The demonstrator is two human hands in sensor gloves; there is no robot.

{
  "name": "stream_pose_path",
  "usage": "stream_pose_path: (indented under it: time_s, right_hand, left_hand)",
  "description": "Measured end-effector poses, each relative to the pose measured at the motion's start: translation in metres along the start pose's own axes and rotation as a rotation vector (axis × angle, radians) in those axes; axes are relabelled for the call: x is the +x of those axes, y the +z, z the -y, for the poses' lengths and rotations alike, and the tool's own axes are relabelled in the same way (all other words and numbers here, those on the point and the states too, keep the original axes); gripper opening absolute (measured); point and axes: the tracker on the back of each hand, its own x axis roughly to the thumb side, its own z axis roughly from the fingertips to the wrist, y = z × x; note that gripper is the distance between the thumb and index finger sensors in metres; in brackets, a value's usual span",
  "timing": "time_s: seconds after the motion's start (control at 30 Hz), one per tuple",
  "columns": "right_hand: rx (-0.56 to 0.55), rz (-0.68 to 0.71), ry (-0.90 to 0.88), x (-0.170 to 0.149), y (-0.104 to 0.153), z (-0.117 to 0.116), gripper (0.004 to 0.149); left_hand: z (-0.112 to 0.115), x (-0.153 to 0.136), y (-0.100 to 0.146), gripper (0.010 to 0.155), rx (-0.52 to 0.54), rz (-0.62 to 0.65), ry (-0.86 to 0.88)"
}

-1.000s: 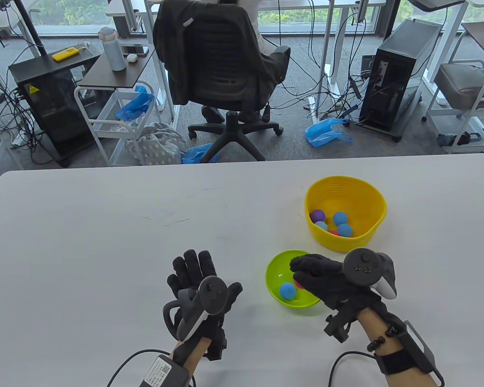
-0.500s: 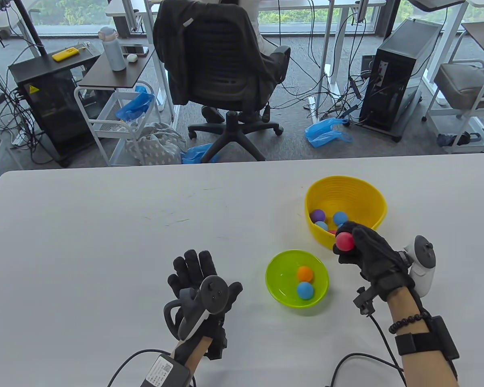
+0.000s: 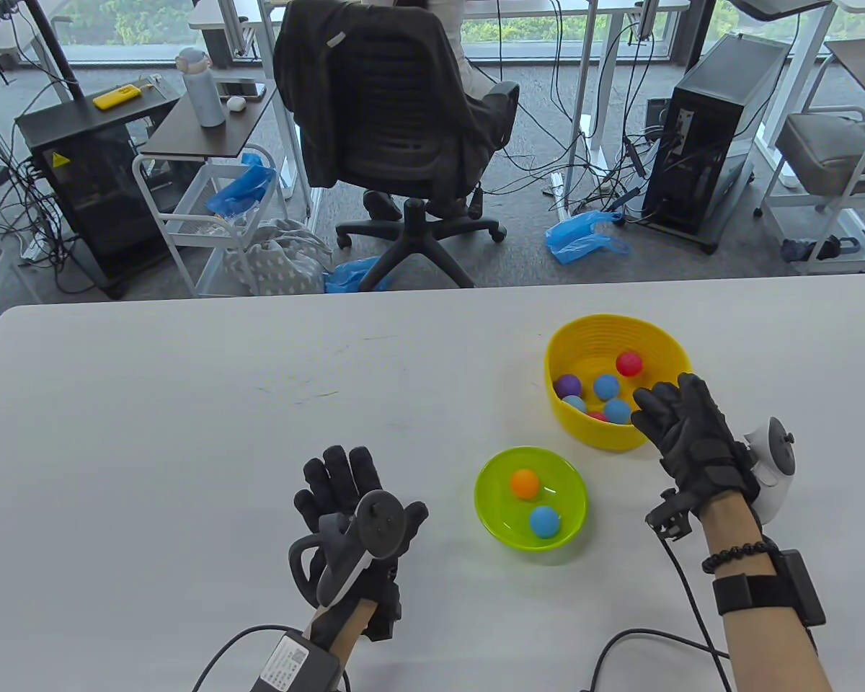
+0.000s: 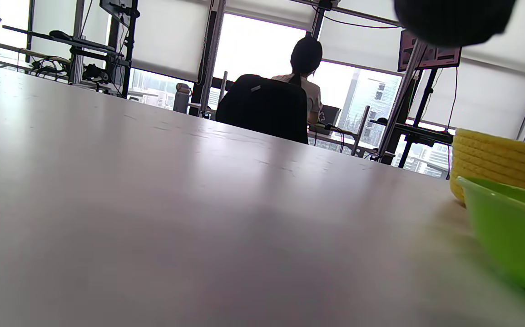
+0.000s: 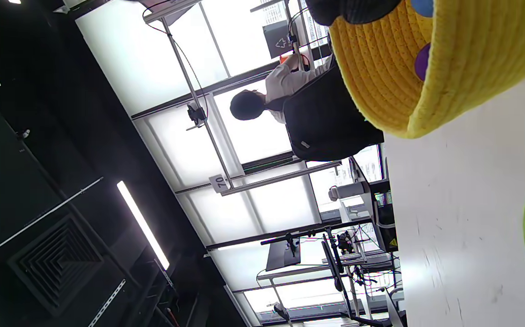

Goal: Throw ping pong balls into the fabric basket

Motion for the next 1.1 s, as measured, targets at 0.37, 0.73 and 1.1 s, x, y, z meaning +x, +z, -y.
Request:
stream_pose_path:
  time_s: [0.37,0.73,1.1]
  right_hand:
    - [-0.051,0.177,0.538,0.029,0.017,-0.036,0.059]
    - [0.216,0.342,1.190,0.023,0.044,-0.117,0.050]
    - [0.448,0.246,1.488,-0.021,0.049,-0.164,0.050]
  left_hand:
    - [0.000,-0.001,0.000,0.102,-0.008,0.004,0.022]
    - [0.002,0.002,0.001,0.102,-0.015,0.029,0.036]
    - [0.002,0.002,0.002,0.102,-0.003,0.031,0.043]
